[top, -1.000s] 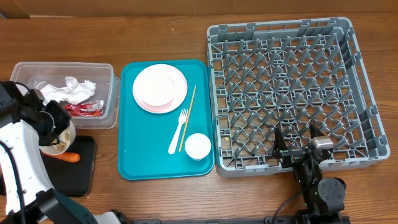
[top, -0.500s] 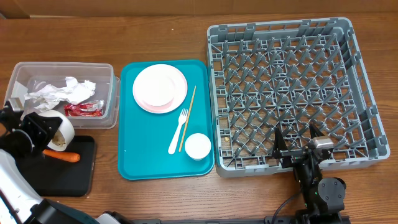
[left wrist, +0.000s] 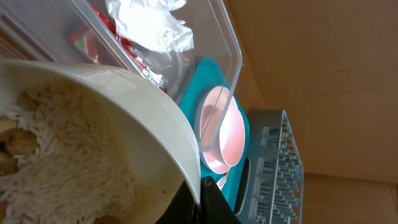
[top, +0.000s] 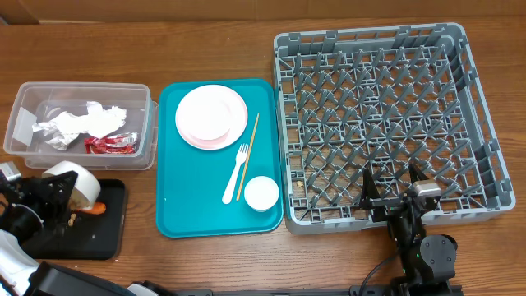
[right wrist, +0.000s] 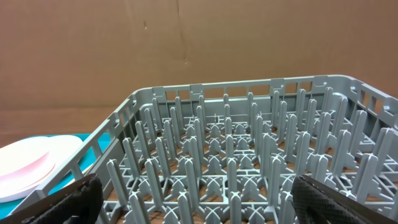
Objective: Sort waste into correct bins and load items into the dishwasher
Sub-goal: 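Tilt the bowl to dump peanuts and rice onto the black tray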
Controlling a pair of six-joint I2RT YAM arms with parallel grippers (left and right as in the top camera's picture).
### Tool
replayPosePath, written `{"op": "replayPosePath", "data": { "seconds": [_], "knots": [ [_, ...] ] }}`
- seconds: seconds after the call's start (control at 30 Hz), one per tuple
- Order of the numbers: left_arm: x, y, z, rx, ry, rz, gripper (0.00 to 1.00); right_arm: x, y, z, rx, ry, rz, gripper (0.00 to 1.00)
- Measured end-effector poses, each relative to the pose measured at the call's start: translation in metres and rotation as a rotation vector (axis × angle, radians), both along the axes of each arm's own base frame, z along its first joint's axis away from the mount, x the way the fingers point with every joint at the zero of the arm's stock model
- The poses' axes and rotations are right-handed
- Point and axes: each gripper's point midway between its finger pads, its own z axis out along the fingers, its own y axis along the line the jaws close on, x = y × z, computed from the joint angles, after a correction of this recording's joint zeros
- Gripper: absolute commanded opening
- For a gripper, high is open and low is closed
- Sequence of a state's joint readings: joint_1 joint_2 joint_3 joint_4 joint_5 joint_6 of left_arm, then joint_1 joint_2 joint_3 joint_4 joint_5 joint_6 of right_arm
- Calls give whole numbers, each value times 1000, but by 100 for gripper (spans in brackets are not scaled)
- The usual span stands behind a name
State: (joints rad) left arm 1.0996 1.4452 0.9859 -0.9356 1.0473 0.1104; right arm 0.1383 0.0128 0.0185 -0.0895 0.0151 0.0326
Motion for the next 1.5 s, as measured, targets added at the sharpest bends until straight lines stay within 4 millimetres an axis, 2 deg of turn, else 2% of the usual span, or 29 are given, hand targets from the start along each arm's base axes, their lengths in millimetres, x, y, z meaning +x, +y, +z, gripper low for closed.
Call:
{"op": "replayPosePath", "data": {
  "seconds": [0.33,0.77,0.9,1.03,1.2,1.5],
  "knots": [
    [1,-10,6,-23,-90,-36,4,0,0,0,1,0,0,100],
    [-2,-18,2,-60,-84,-41,4,0,0,0,1,-1,0,100],
    [-8,-11,2,-71,-83,-5,4,0,0,0,1,0,0,100],
    [-24,0,2,-120,-73,74,4,0,0,0,1,0,0,100],
    [-41,2,7,-155,-93,125,4,0,0,0,1,0,0,100],
    [-41,1,22,-53,-226,77,4,0,0,0,0,0,0,100]
  ]
}}
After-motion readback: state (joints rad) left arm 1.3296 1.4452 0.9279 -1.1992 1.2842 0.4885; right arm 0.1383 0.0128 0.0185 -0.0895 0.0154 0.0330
